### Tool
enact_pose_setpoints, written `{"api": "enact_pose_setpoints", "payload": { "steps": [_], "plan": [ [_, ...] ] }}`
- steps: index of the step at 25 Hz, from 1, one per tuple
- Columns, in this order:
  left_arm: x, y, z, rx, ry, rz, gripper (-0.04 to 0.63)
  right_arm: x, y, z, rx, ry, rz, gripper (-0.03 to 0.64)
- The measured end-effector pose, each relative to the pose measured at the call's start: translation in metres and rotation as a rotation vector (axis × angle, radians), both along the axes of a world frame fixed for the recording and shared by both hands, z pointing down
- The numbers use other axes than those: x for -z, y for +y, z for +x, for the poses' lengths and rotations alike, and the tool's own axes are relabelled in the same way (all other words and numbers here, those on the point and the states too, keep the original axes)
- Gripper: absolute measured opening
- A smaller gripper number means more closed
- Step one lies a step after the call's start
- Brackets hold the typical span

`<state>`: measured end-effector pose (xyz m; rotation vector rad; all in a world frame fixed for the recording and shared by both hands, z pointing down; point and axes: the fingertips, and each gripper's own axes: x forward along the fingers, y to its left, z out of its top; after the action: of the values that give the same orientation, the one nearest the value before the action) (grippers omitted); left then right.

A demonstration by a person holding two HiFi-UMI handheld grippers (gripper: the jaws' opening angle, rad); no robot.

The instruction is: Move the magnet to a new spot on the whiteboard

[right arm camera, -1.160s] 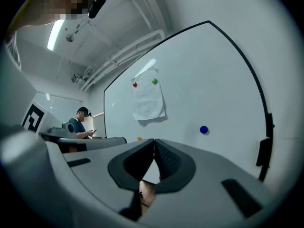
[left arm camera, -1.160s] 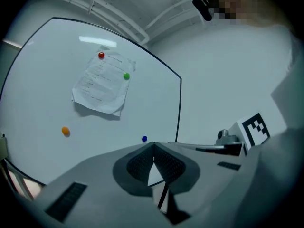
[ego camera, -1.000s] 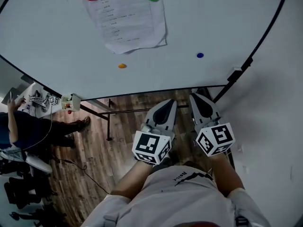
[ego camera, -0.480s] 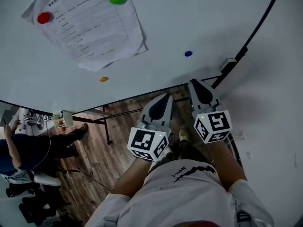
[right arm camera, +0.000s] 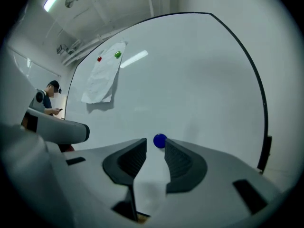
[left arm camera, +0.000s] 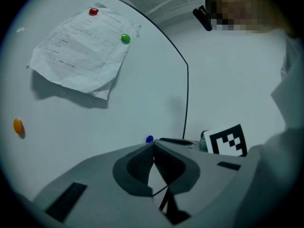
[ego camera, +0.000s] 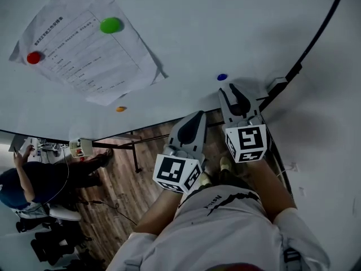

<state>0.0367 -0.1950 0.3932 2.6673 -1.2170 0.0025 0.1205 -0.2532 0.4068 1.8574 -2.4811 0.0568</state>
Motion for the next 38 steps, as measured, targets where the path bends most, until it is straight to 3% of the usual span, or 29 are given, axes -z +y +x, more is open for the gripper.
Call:
{"api": "enact_pose_setpoints", "payload": {
  "steps": [6, 14, 24, 38],
  "plan": [
    [-0.006, -0.013, -0.003, 0.031, -0.009, -0.013, 0.012, 0.002, -0.018, -0.001, -0.040, 0.087, 0.069, 0.134],
    [-0.010, -0.017, -0.009, 0.050, -0.011, -0.024, 0.012, -0.001, -0.028, -0.005, -0.075, 0.117, 0.092, 0.137],
    [-0.011, -0.017, -0.026, 0.071, -0.010, -0.027, 0.012, -0.004, -0.034, -0.002, -0.135, 0.135, 0.085, 0.133],
    [-0.009, -0.011, -0.032, 0.066, 0.005, -0.020, 0.012, -0.003, -0.030, 0.006, -0.121, 0.079, 0.050, 0.129]
  ]
}}
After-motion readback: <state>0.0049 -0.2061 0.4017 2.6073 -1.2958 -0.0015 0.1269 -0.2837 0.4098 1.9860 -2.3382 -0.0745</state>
